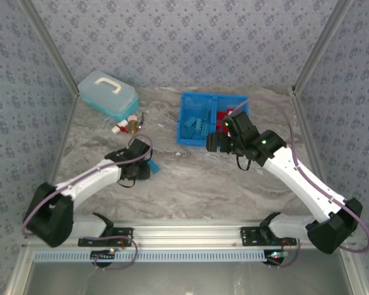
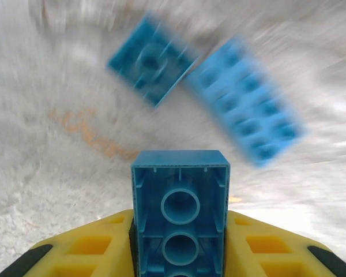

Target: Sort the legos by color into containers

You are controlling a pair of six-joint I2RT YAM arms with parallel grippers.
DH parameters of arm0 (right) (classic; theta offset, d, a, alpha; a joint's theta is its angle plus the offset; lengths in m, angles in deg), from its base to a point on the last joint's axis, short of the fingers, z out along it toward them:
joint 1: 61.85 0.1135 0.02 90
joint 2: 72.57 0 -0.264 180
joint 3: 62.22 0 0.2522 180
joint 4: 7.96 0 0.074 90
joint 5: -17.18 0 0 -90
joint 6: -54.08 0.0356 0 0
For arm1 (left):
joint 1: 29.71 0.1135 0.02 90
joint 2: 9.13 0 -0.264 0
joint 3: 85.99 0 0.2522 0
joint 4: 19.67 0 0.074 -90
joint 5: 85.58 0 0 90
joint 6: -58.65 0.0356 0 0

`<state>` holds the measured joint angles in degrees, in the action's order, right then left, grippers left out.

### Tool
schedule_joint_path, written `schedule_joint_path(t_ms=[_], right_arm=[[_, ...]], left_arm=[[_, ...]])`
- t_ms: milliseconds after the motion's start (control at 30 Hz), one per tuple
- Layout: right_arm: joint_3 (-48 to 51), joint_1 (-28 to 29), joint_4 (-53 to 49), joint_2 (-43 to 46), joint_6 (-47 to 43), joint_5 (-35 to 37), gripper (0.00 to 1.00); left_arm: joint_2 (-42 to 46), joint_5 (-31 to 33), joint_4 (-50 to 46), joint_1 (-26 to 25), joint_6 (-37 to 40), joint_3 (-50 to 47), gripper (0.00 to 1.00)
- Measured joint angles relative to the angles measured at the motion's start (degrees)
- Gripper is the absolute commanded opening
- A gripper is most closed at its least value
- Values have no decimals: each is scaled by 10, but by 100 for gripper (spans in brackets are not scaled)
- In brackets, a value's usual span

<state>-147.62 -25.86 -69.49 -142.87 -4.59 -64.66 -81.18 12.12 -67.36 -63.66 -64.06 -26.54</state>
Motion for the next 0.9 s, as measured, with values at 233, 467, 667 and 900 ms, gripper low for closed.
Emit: schedule_joint_path(t_ms=[233,467,667,900], right_arm=[[-2,1,0,-3,0,0,100],[-3,2,-2,-3,0,0,100],[-3,2,-5,-2,0,3,100],[-4,2,-9,-2,0,8,100]], left_arm=[[-46,14,21,-50,6,217,34],[-259,24,29,-73,32,416,34],[-488,40,-38,-80,60,695,34],[-713,71,-144,-76,76,1024,35]])
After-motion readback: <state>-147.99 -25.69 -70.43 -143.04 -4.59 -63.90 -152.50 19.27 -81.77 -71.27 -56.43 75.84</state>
